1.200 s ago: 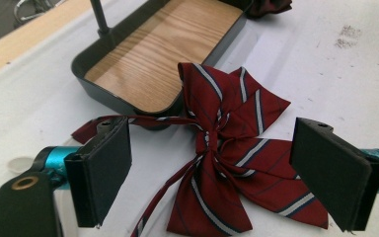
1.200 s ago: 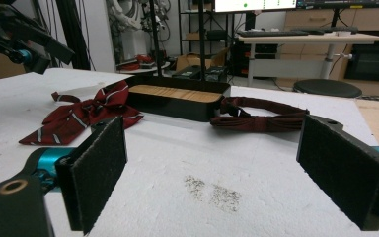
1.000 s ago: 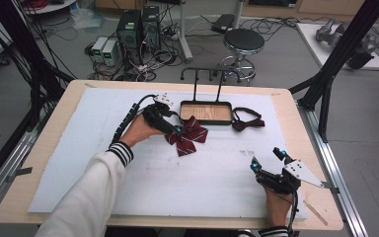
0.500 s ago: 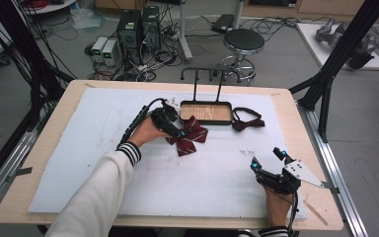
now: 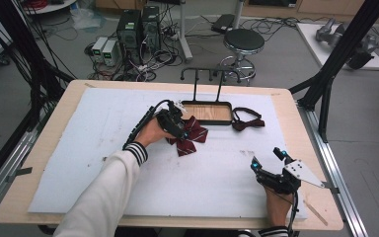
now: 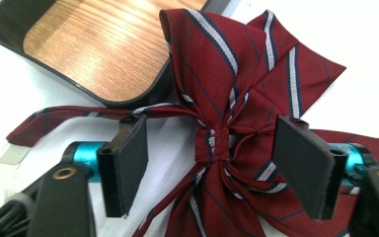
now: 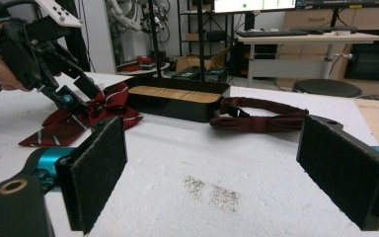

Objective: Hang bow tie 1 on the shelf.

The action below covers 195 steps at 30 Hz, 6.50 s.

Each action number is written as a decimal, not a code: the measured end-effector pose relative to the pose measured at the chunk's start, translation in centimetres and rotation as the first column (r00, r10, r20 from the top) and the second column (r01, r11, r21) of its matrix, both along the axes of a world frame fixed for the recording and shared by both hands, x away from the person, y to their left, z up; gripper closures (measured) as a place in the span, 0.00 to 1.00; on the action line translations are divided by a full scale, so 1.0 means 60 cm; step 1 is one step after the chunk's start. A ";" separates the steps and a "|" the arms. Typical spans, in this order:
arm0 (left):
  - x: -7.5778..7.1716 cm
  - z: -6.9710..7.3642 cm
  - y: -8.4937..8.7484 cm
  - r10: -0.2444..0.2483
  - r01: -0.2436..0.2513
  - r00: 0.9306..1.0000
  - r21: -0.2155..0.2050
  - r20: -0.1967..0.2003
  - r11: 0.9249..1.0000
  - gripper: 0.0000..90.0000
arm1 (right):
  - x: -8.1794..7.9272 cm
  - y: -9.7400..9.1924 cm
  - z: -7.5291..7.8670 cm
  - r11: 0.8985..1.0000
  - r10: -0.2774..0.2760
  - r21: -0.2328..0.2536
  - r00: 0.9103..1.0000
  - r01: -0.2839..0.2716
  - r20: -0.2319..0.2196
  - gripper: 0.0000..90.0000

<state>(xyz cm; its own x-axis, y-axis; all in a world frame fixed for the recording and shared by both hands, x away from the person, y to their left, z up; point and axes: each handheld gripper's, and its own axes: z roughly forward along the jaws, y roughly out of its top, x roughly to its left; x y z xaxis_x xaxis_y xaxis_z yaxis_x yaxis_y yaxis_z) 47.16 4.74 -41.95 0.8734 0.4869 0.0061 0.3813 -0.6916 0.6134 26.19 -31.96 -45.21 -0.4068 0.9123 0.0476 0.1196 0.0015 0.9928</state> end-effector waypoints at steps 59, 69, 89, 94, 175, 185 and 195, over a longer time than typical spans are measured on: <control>-0.023 0.061 0.020 0.053 -0.048 0.995 -0.069 0.082 0.996 0.83 | 0.000 0.001 0.000 1.000 0.000 0.004 1.000 0.000 -0.004 0.12; -0.029 0.090 0.034 0.058 -0.041 0.992 -0.141 0.115 0.989 0.83 | -0.001 0.001 0.000 1.000 -0.001 0.004 1.000 0.001 -0.004 0.12; -0.038 0.160 0.047 0.032 0.012 0.983 -0.236 0.182 0.972 0.83 | 0.000 0.001 0.000 1.000 -0.002 0.002 1.000 0.002 -0.004 0.12; -0.036 0.173 0.045 0.030 0.020 0.979 -0.240 0.204 0.971 0.83 | 0.000 0.001 0.000 1.000 -0.002 0.003 1.000 0.002 -0.003 0.12; 0.055 0.207 0.055 0.298 -0.136 0.926 -0.528 0.234 0.838 0.84 | 0.001 0.001 0.000 1.000 -0.005 -0.002 1.000 0.005 -0.004 0.12; 0.057 0.208 0.069 0.331 -0.175 0.913 -0.508 0.236 0.843 0.84 | 0.000 0.001 0.000 1.000 -0.006 0.004 1.000 0.006 -0.009 0.12; 0.055 0.208 0.083 0.351 -0.201 0.905 -0.487 0.240 0.850 0.84 | 0.001 0.001 0.000 1.000 -0.004 0.004 1.000 0.004 -0.008 0.12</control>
